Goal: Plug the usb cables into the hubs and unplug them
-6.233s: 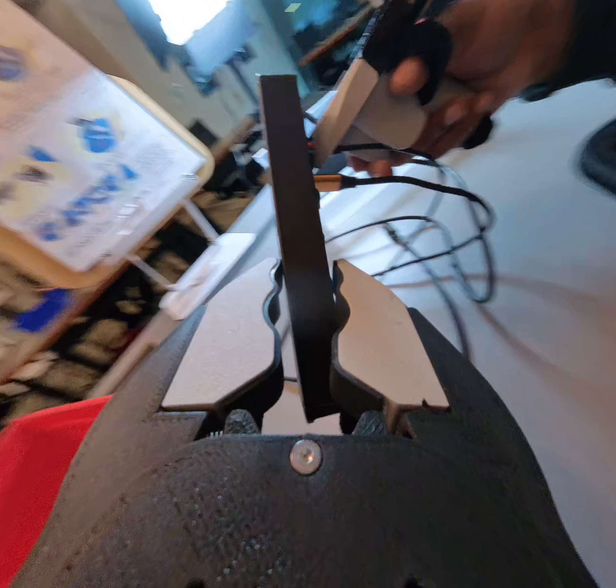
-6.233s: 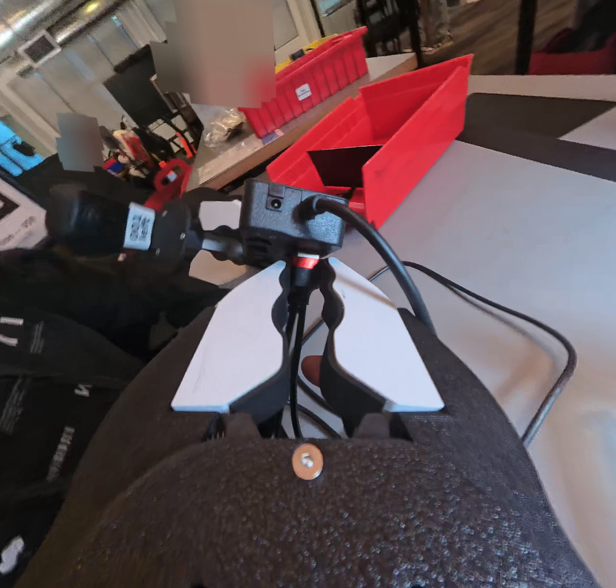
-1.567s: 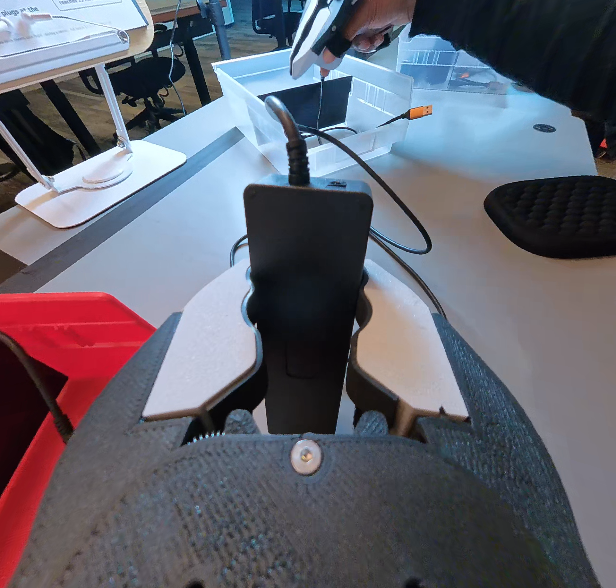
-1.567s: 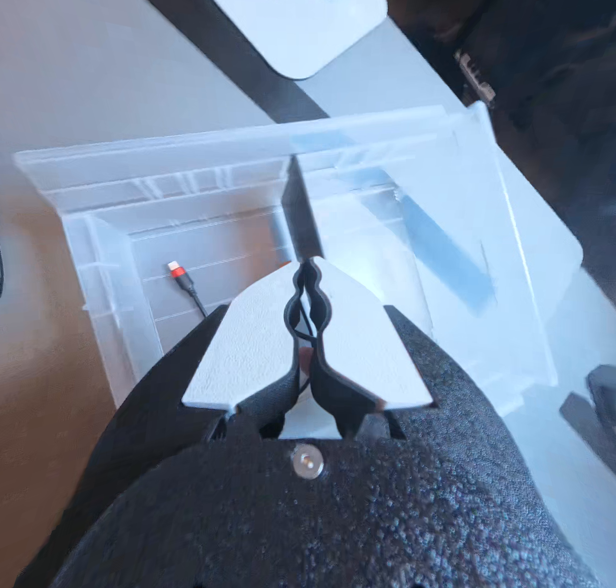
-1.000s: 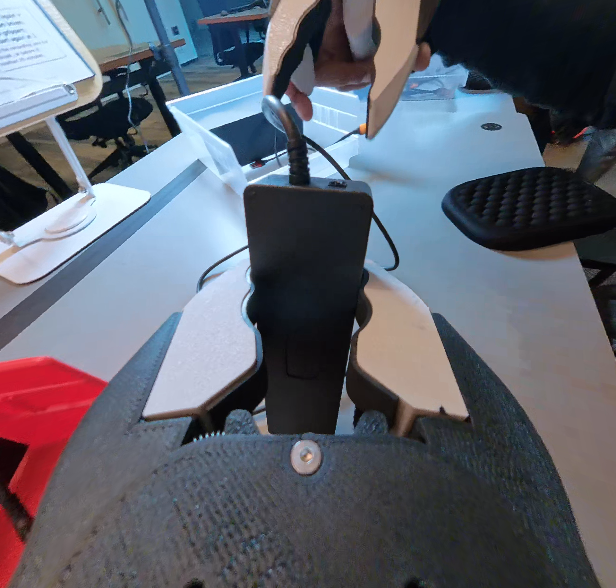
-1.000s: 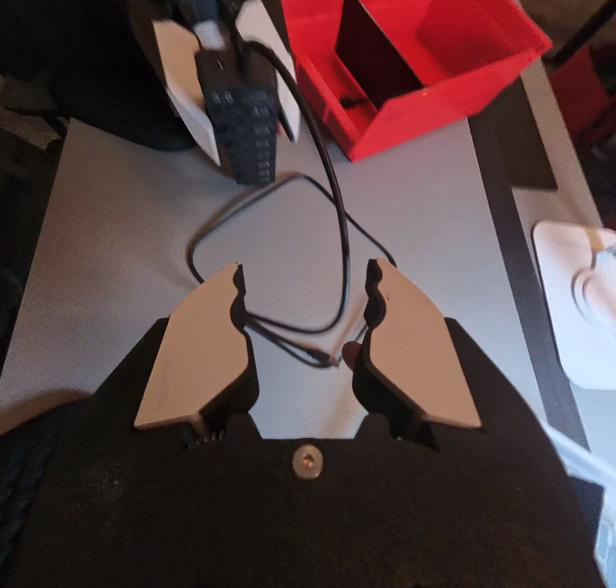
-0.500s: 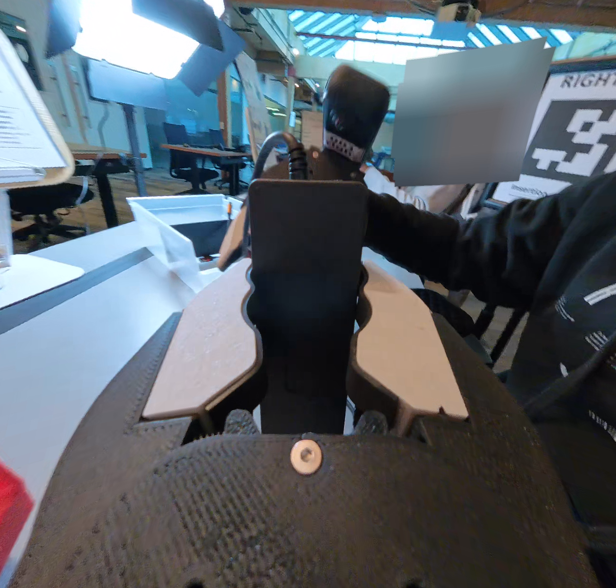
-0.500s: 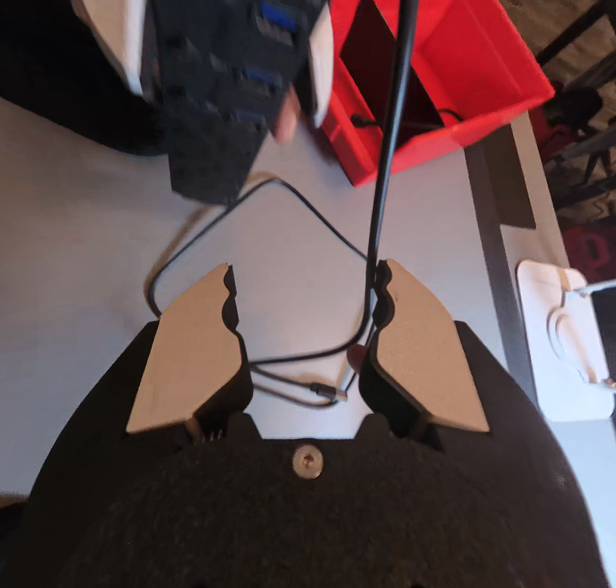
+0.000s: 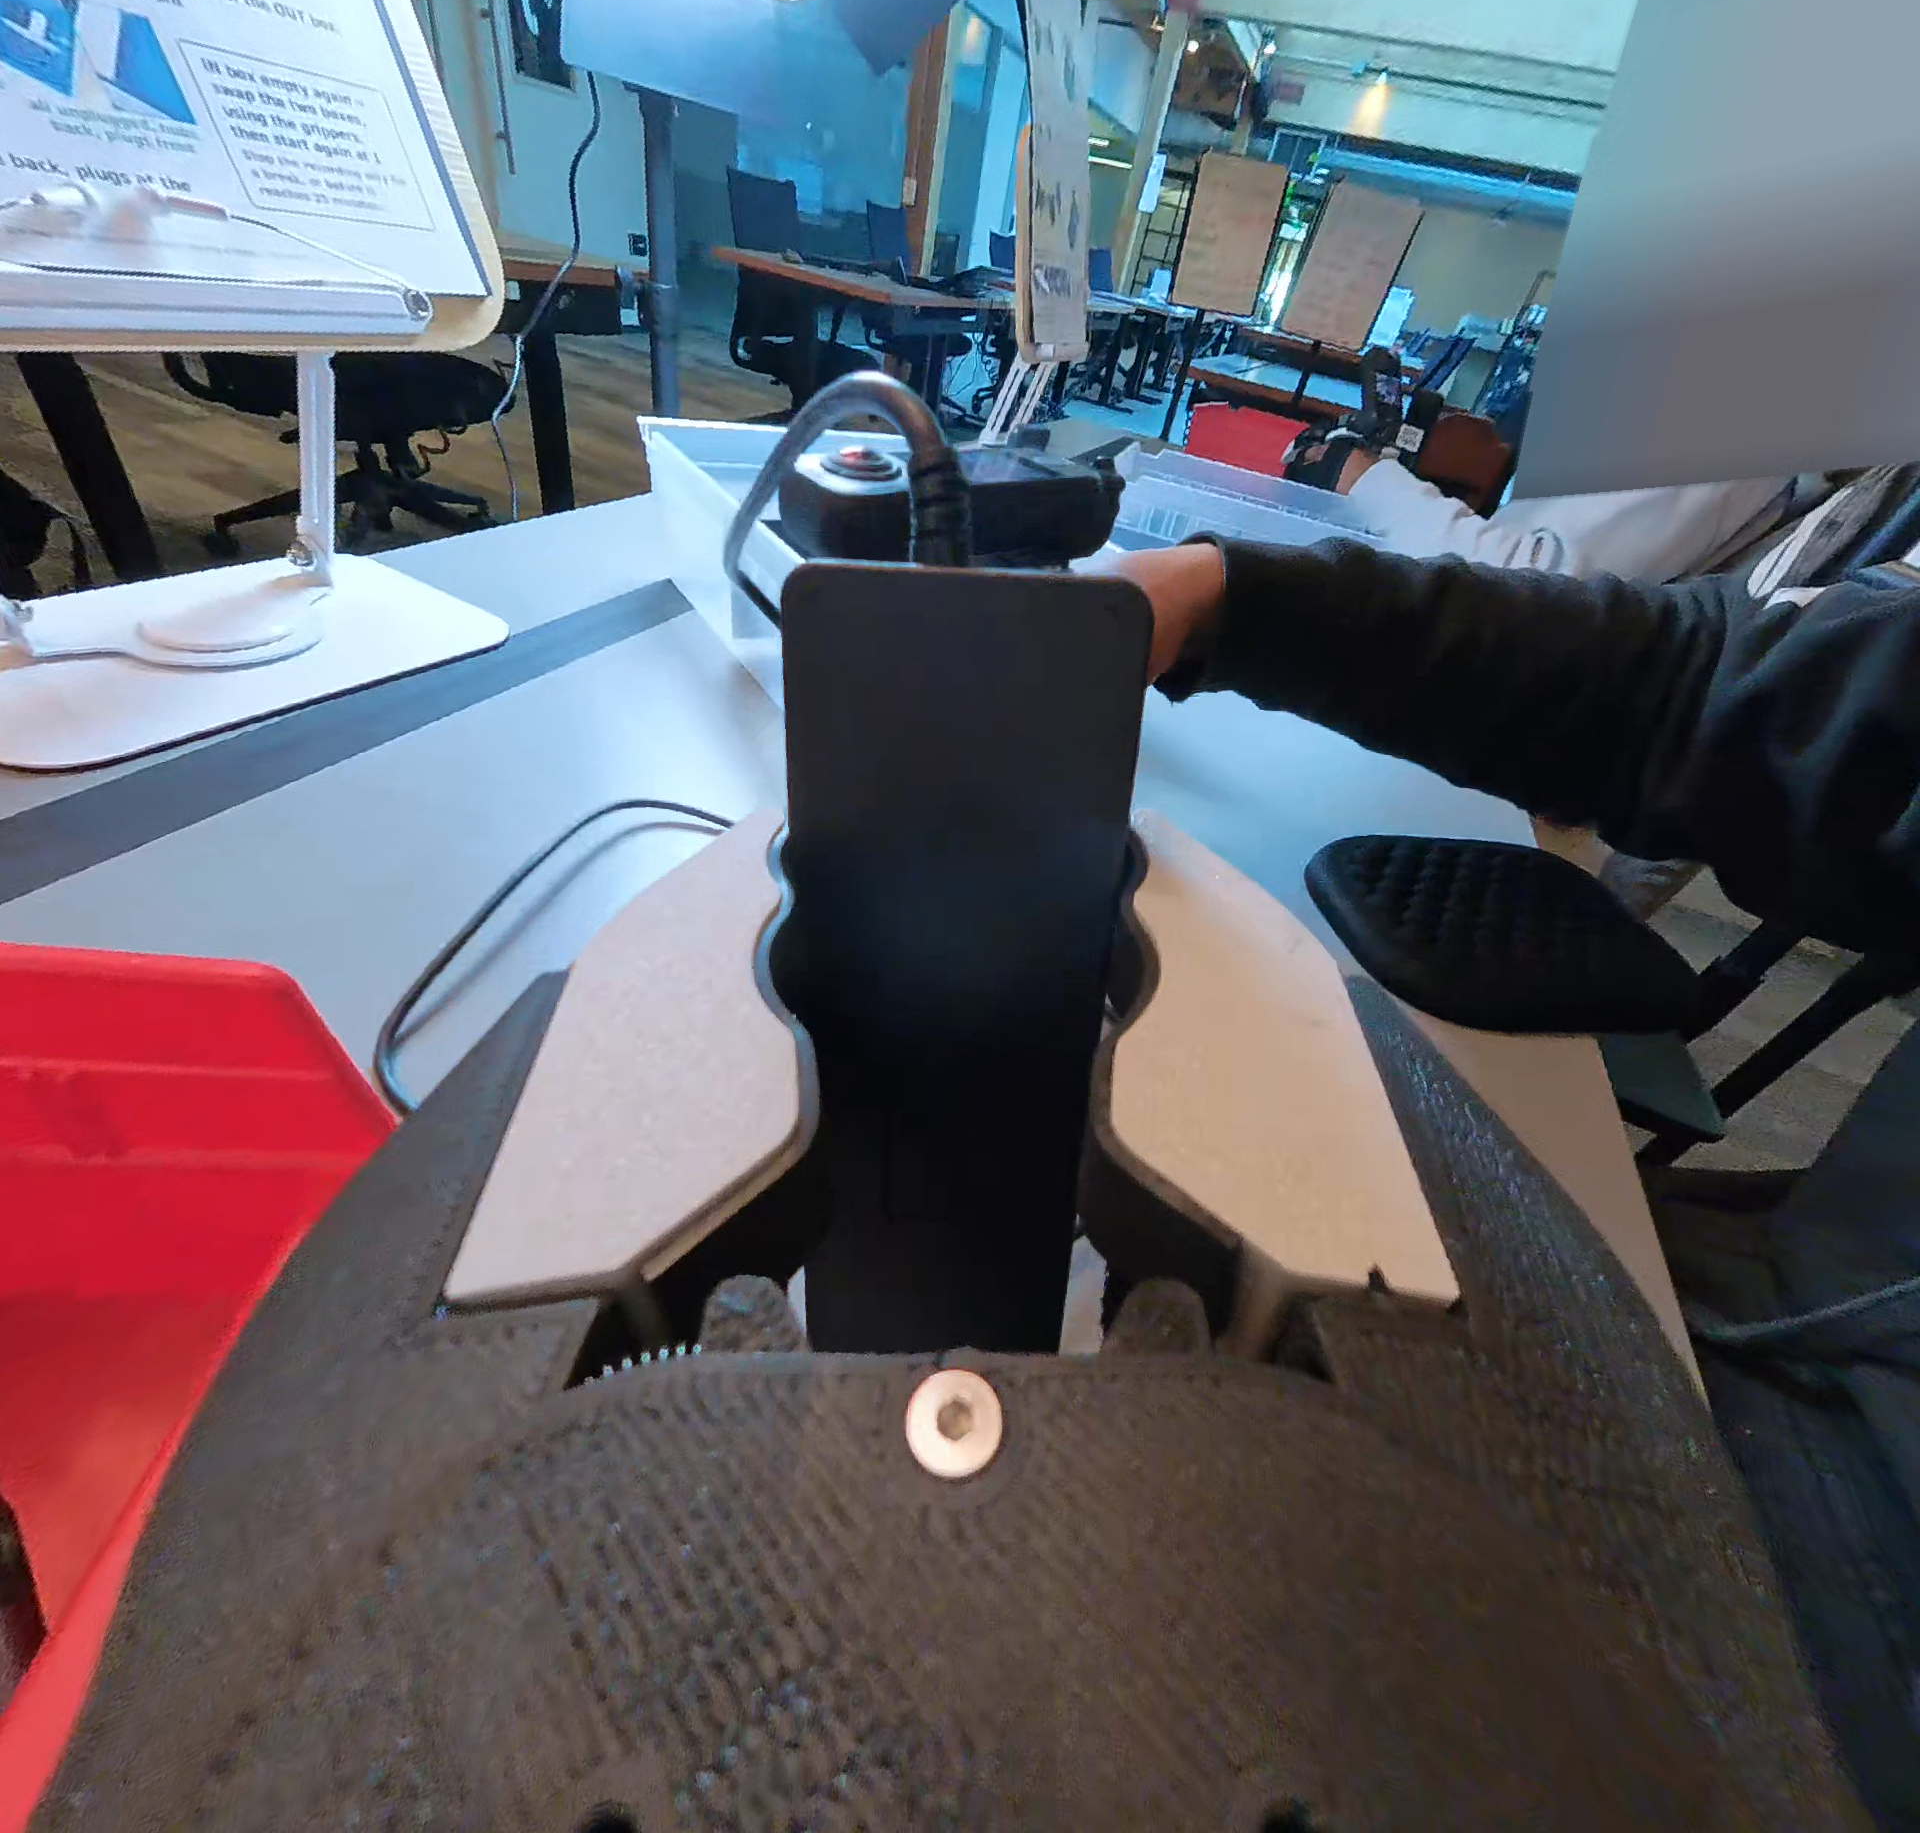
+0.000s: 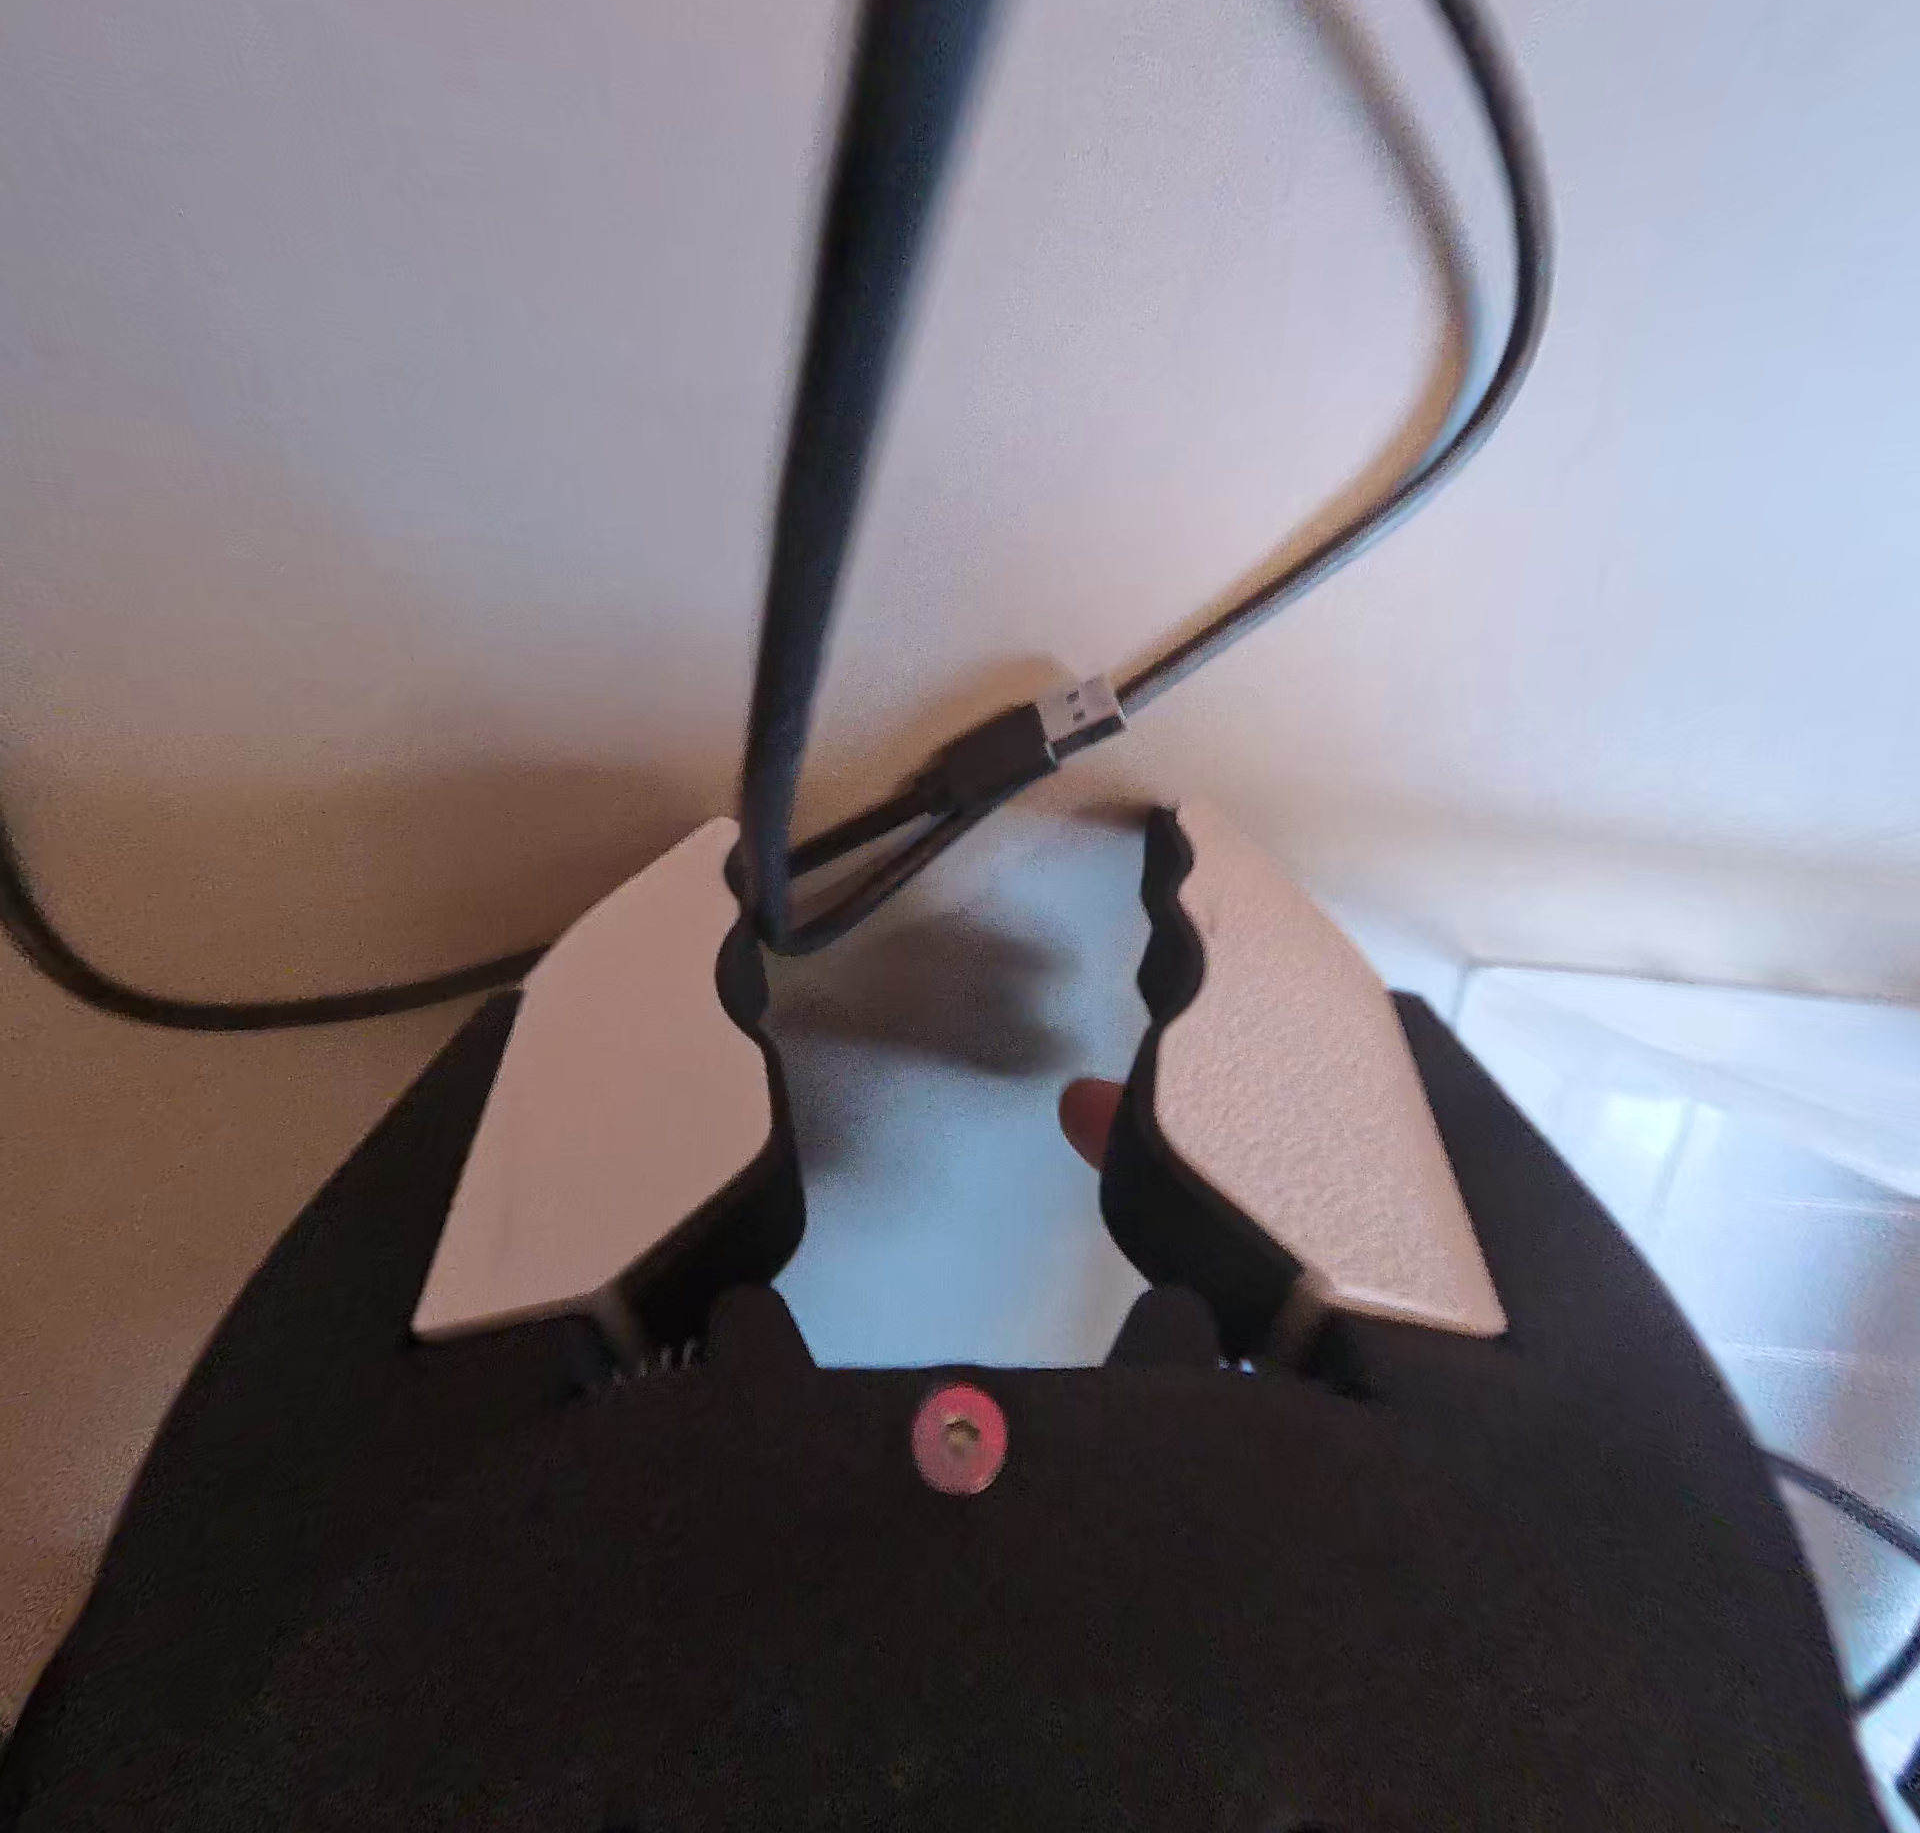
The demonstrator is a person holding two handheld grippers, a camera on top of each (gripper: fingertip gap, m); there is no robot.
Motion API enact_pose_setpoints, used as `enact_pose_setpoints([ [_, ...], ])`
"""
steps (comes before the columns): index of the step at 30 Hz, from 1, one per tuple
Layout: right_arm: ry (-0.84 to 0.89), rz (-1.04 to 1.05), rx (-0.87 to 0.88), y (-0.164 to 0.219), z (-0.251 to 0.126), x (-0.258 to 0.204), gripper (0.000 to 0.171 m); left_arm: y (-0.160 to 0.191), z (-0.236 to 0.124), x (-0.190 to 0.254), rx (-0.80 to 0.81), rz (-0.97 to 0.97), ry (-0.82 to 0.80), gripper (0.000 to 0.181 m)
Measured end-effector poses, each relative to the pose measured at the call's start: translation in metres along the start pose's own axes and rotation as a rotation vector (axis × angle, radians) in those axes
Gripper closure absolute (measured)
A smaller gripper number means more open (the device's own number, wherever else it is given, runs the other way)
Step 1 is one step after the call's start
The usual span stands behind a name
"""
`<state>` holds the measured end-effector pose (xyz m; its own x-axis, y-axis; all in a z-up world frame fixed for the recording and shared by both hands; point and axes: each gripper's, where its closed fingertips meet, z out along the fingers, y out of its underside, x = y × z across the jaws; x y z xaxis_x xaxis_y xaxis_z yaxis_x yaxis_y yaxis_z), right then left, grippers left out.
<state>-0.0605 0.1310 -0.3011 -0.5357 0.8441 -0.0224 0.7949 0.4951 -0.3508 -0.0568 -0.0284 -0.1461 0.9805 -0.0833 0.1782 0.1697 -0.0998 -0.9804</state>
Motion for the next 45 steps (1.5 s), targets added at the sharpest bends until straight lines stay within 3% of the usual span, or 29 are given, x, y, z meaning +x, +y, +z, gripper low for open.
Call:
enact_pose_setpoints([
  [2, 0.026, 0.045, 0.036, -0.008, 0.002, 0.003, 0.112, 0.001, 0.0, 0.0, -0.008, -0.006, 0.003, 0.124],
  [5, 0.022, 0.056, 0.089, -0.019, 0.005, 0.0, 0.148, 0.002, 0.0, 0.0, -0.018, -0.003, -0.003, 0.124],
  [8, 0.06, -0.097, 0.138, -0.027, 0.003, -0.005, 0.16, 0.004, -0.002, -0.005, -0.031, 0.004, -0.031, 0.124],
  [11, -0.044, -0.314, 0.37, -0.051, -0.029, -0.044, 0.164, -0.001, -0.007, -0.01, 0.002, -0.028, -0.029, 0.125],
  [15, -0.296, -0.521, 0.753, -0.073, -0.109, -0.122, 0.164, -0.013, -0.015, -0.012, 0.099, -0.144, 0.054, 0.126],
  [18, -0.349, -0.621, 0.836, -0.073, -0.136, -0.157, 0.164, -0.014, -0.014, 0.001, 0.105, -0.198, 0.169, 0.126],
  [21, -0.356, -0.595, 0.91, -0.081, -0.143, -0.171, 0.164, -0.011, -0.009, 0.012, 0.096, -0.155, 0.2, 0.125],
  [24, -0.209, -0.549, 0.898, -0.092, -0.128, -0.162, 0.164, -0.015, -0.005, 0.021, 0.114, -0.098, 0.188, 0.126],
  [30, -0.124, -0.443, 0.923, -0.102, -0.108, -0.162, 0.159, -0.022, 0.0, 0.029, 0.136, 0.02, 0.118, 0.126],
  [33, -0.085, -0.41, 0.853, -0.106, -0.097, -0.168, 0.137, -0.021, 0.007, 0.021, 0.155, -0.001, 0.041, 0.125],
  [36, 0.114, -0.373, 0.799, -0.115, -0.082, -0.16, 0.118, -0.021, 0.015, 0.014, 0.18, -0.04, -0.06, 0.125],
  [41, 0.342, -0.339, 0.757, -0.125, -0.075, -0.136, 0.127, -0.018, 0.021, -0.001, 0.187, -0.026, -0.262, 0.125],
  [45, 0.389, -0.434, 0.725, -0.113, -0.102, -0.104, 0.146, -0.027, 0.005, 0.001, 0.113, -0.051, -0.194, 0.121],
])
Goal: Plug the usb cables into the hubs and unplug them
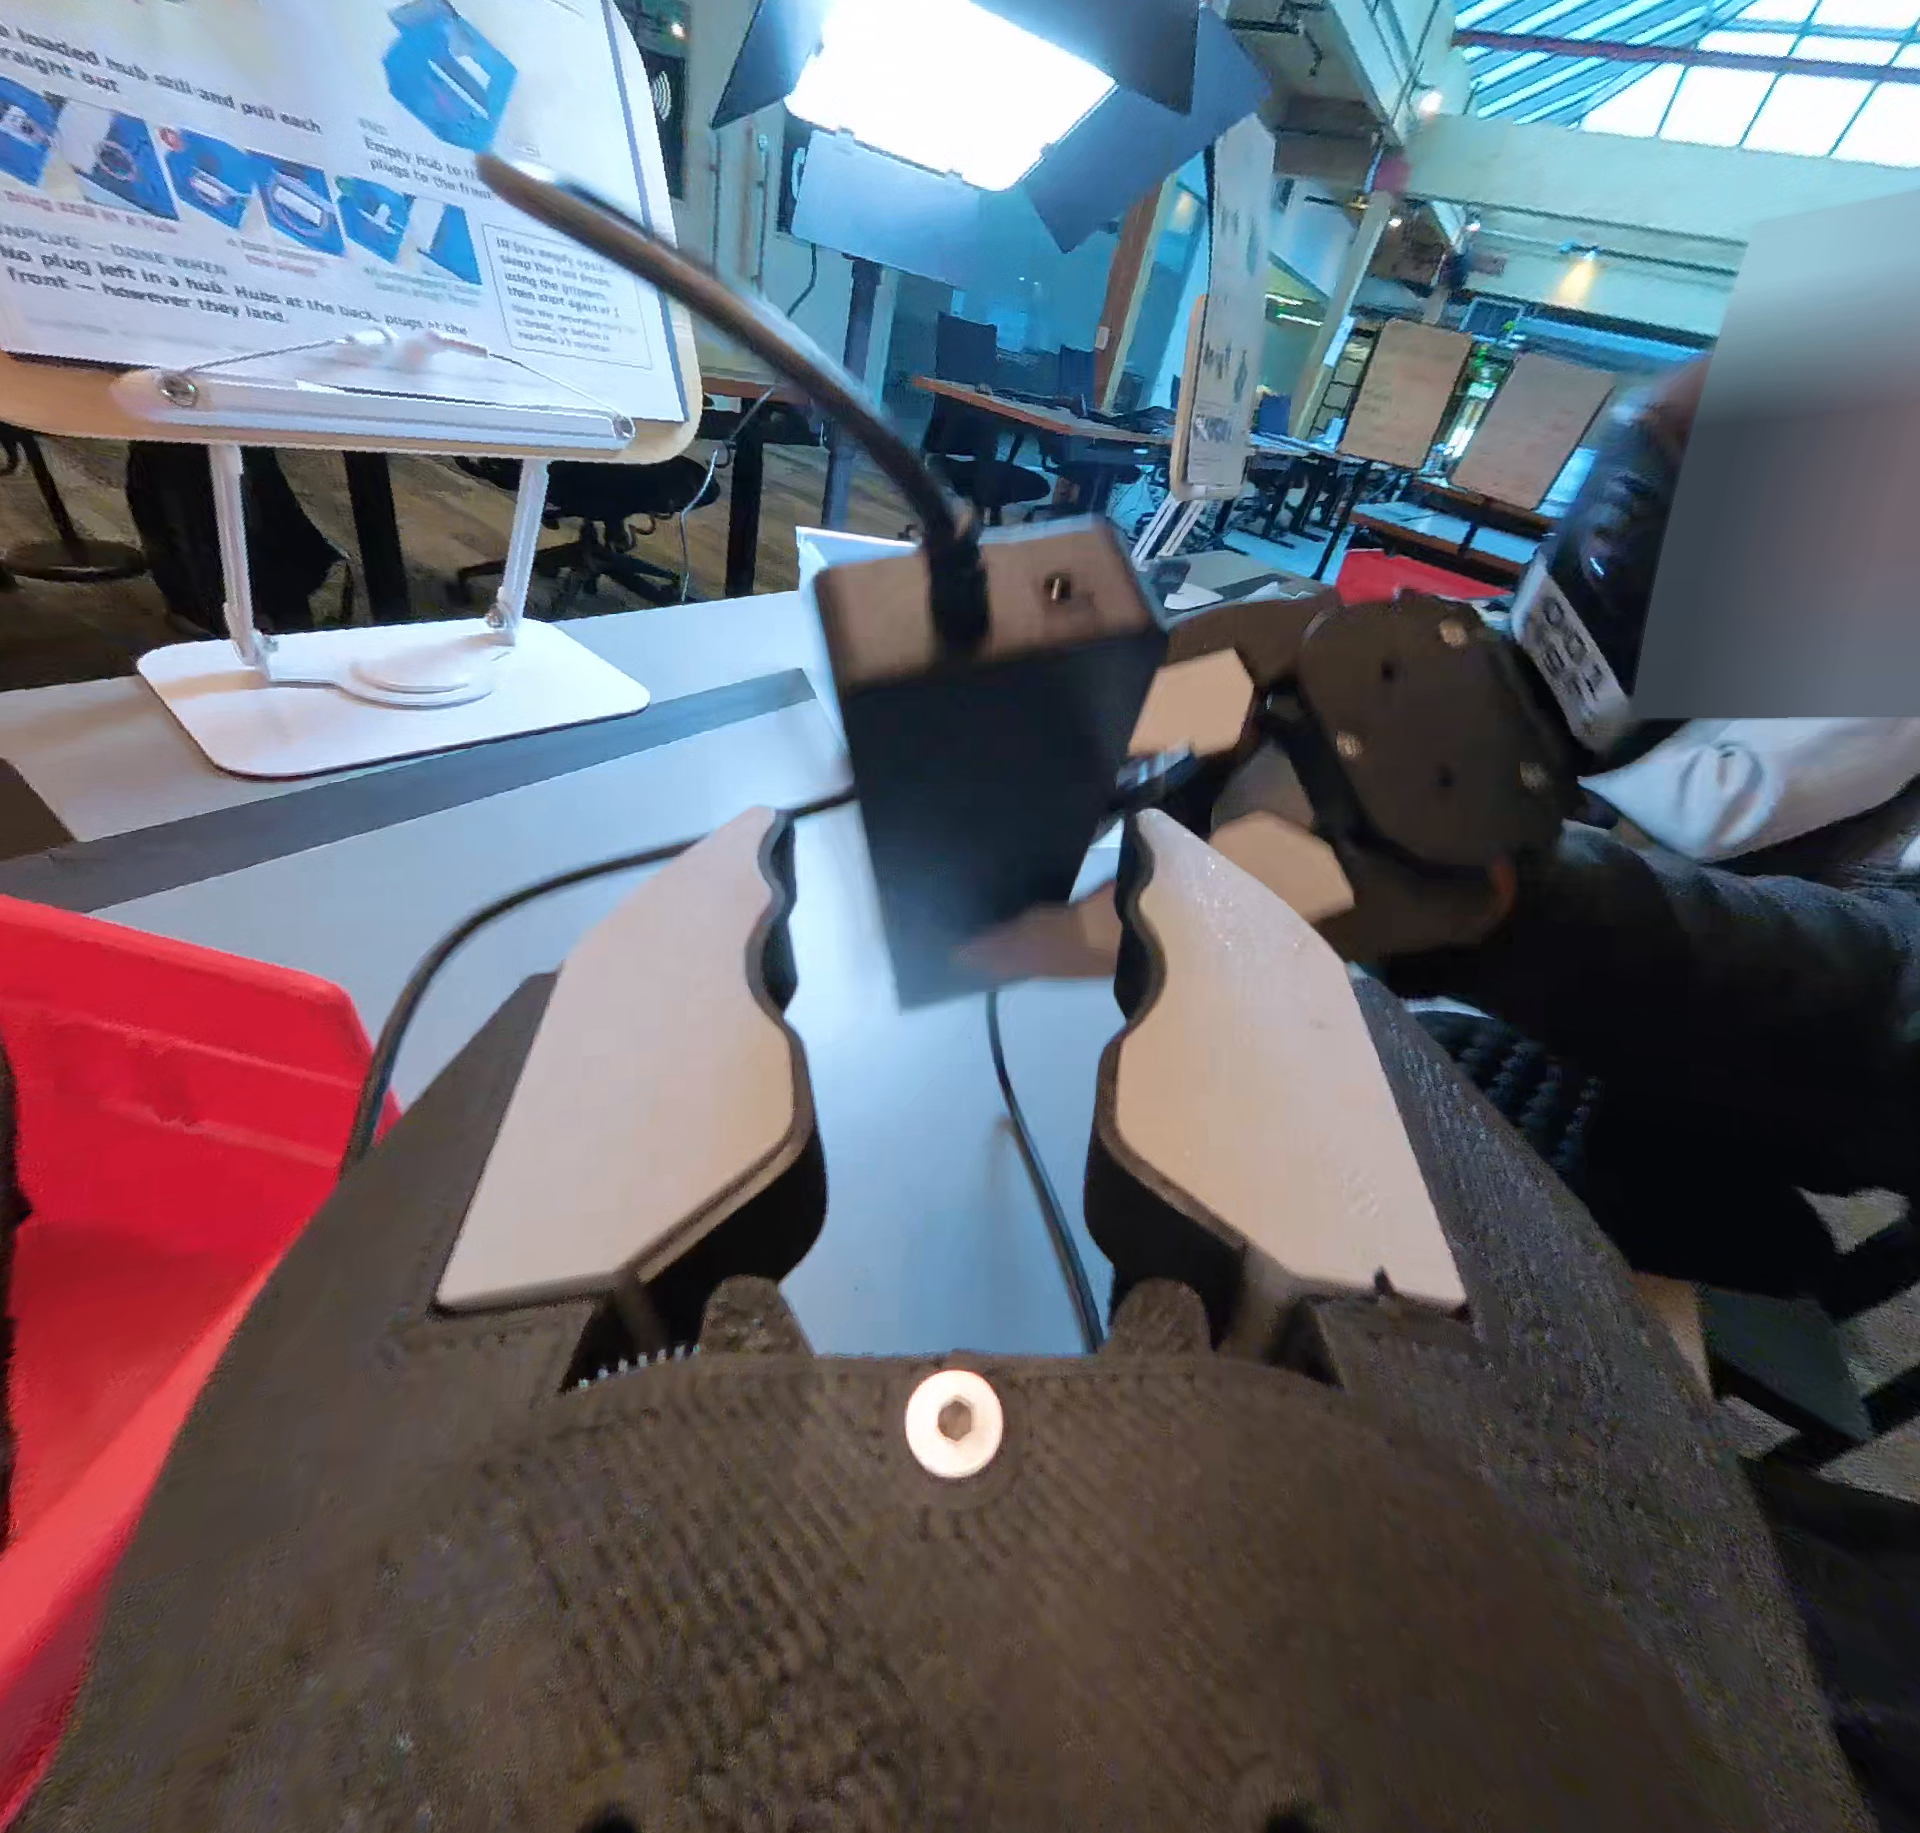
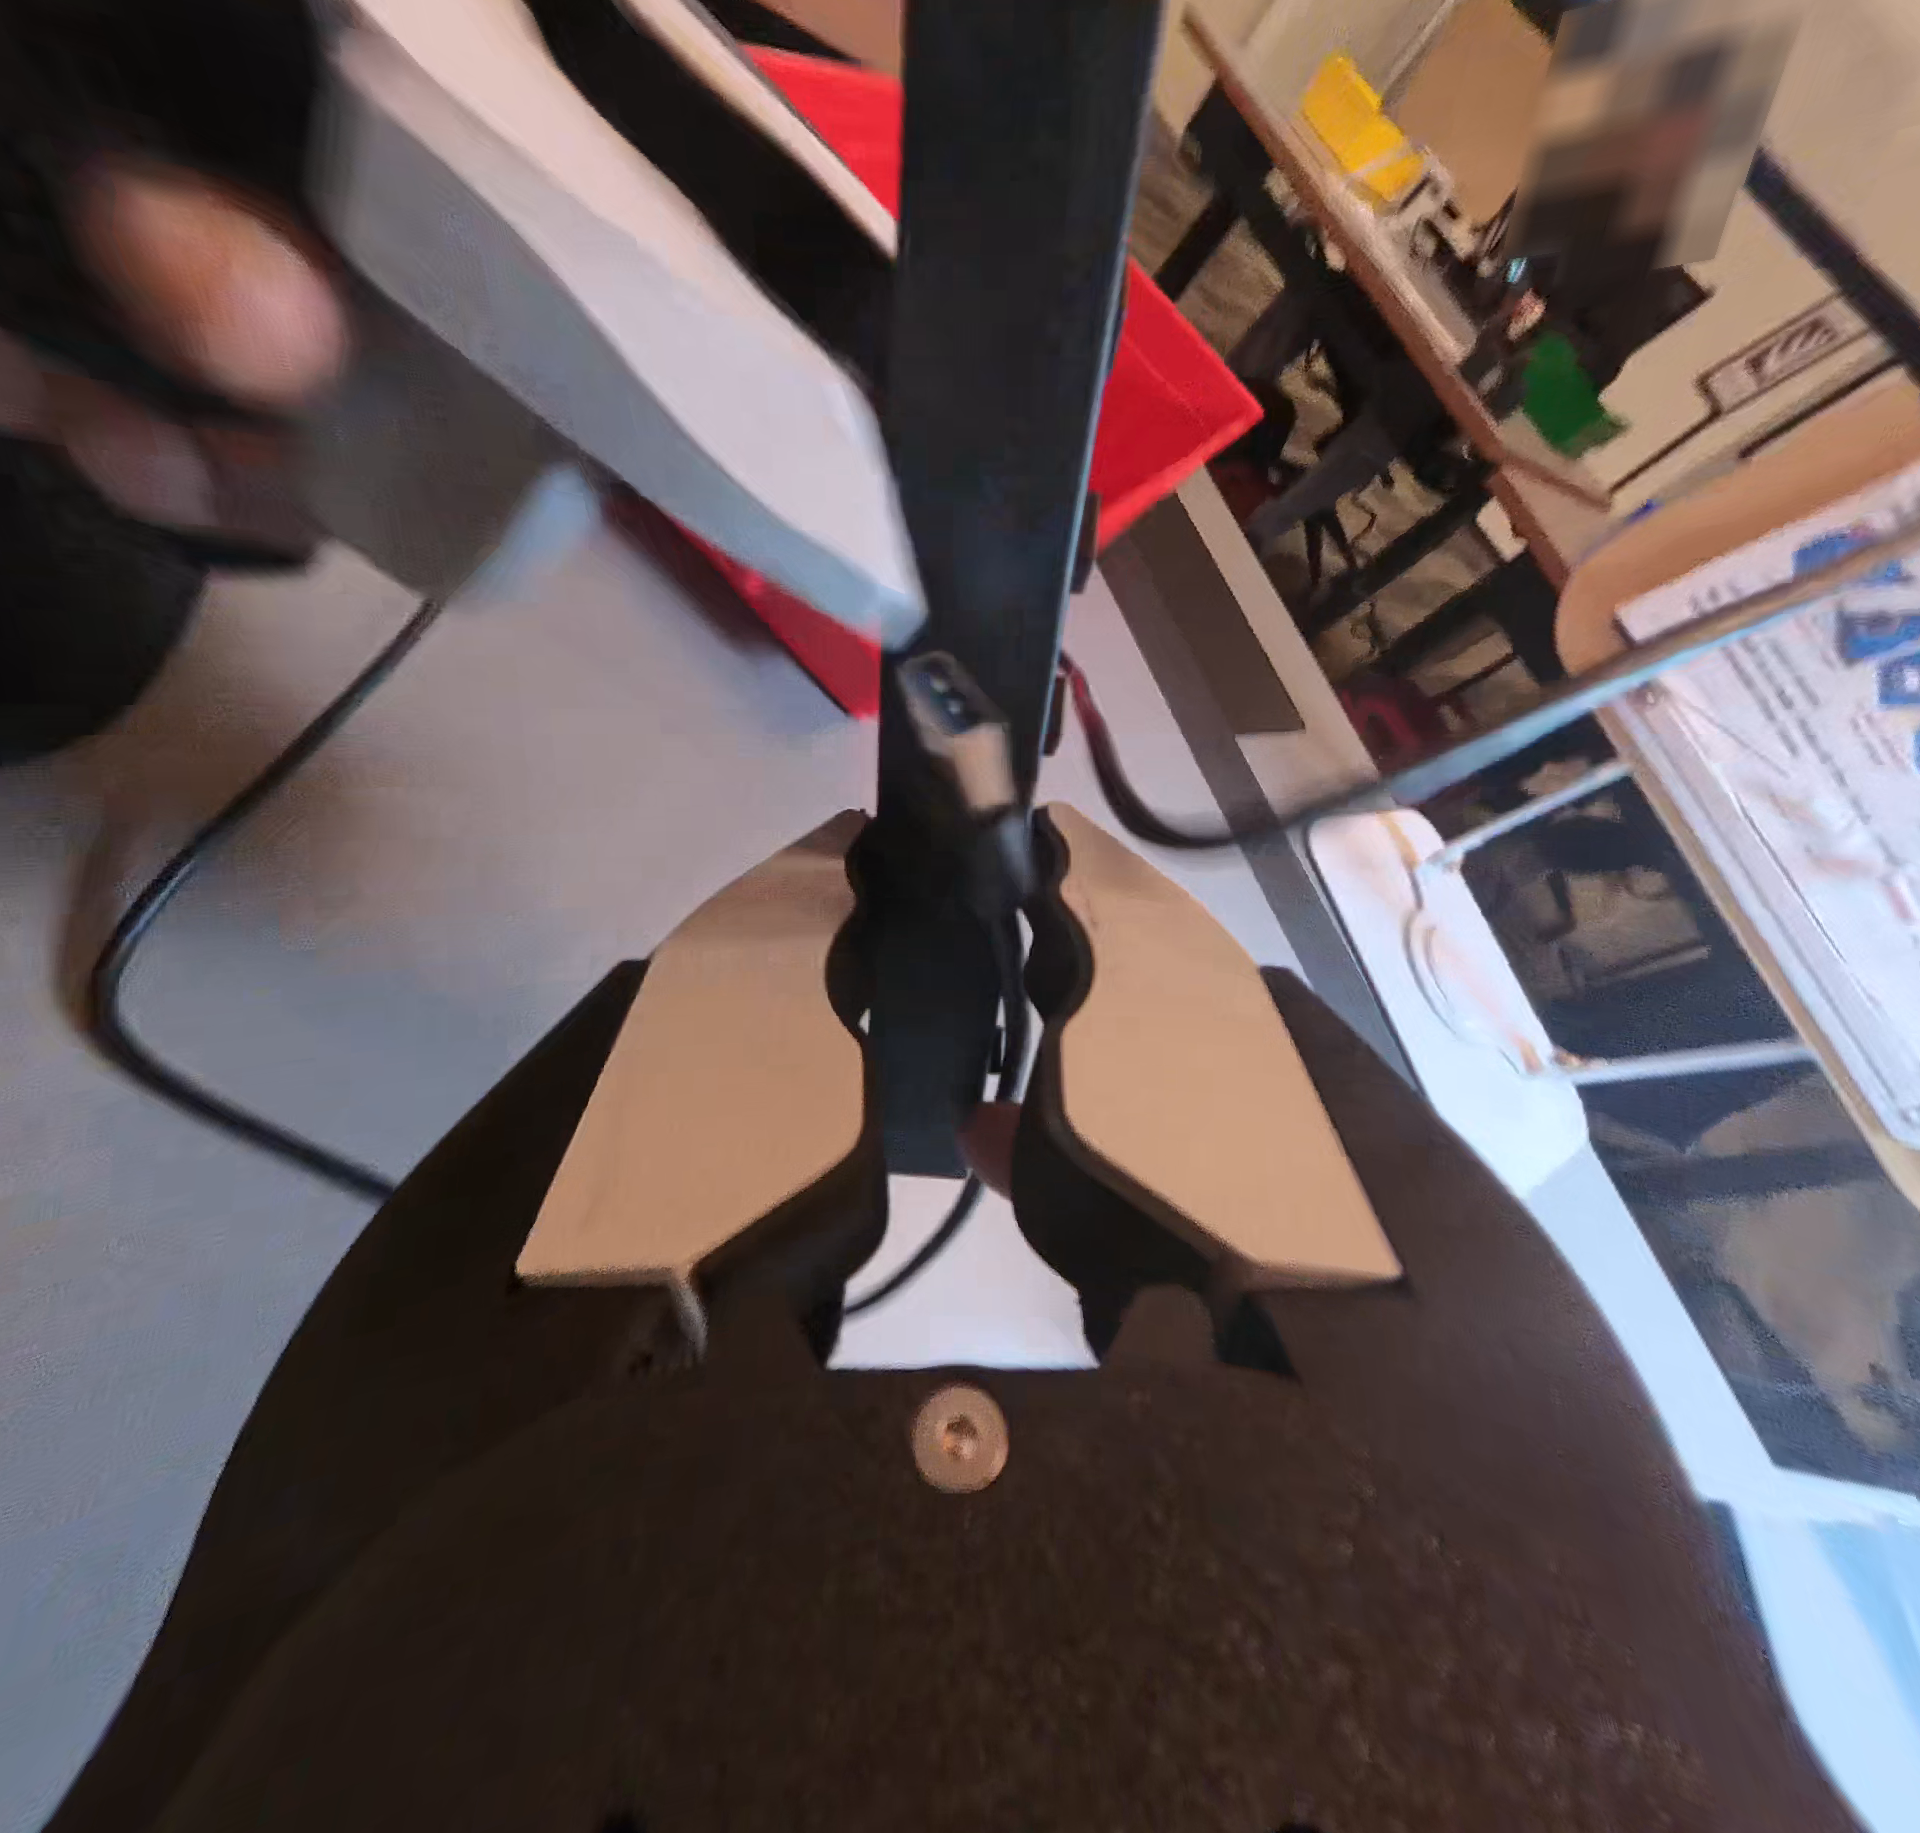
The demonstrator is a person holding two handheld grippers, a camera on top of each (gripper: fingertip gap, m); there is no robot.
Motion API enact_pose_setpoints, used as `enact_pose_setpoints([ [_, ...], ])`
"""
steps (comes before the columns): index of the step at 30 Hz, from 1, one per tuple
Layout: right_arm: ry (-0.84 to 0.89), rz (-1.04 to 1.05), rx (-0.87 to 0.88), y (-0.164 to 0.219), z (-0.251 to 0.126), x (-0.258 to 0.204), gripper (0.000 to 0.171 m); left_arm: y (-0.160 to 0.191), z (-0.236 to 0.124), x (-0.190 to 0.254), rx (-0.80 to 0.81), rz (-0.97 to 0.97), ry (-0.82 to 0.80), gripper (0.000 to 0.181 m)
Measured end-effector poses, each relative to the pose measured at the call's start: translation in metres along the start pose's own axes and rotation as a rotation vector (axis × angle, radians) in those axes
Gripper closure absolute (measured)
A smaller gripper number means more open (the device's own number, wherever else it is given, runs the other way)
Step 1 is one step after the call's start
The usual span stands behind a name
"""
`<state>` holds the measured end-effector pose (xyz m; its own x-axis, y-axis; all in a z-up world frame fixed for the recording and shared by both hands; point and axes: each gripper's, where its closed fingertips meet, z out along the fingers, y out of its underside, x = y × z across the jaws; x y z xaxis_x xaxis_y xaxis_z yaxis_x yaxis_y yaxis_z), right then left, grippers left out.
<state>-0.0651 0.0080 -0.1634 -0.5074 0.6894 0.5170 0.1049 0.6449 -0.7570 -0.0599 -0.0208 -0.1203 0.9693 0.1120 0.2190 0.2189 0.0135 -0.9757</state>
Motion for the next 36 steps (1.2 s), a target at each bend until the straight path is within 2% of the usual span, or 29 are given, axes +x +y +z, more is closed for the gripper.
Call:
enact_pose_setpoints([
  [5, 0.07, -0.097, -0.098, -0.001, -0.062, 0.098, 0.147, -0.021, -0.026, -0.02, 0.083, -0.029, -0.007, 0.126],
  [11, 0.311, -0.222, -0.236, -0.022, -0.134, 0.239, 0.147, -0.013, -0.024, -0.03, 0.061, -0.066, -0.007, 0.13],
  [16, 0.557, -0.289, -0.287, -0.025, -0.174, 0.339, 0.146, -0.008, -0.021, -0.03, 0.047, -0.061, -0.003, 0.133],
  [19, 0.65, -0.305, -0.323, 0.001, -0.178, 0.373, 0.147, -0.004, -0.019, -0.03, 0.035, -0.068, 0.006, 0.134],
  [22, 0.683, -0.335, -0.363, 0.049, -0.164, 0.382, 0.147, 0.001, -0.017, -0.029, 0.018, -0.069, 0.014, 0.136],
  [25, 0.637, -0.306, -0.42, 0.114, -0.137, 0.367, 0.147, 0.006, -0.015, -0.027, -0.004, -0.06, 0.022, 0.136],
  [30, 0.477, -0.112, -0.55, 0.218, -0.101, 0.33, 0.147, 0.015, -0.01, -0.023, -0.042, -0.044, 0.034, 0.138],
  [36, 0.29, 0.089, -0.656, 0.278, -0.086, 0.3, 0.147, 0.024, -0.006, -0.022, -0.081, -0.03, 0.038, 0.138],
])
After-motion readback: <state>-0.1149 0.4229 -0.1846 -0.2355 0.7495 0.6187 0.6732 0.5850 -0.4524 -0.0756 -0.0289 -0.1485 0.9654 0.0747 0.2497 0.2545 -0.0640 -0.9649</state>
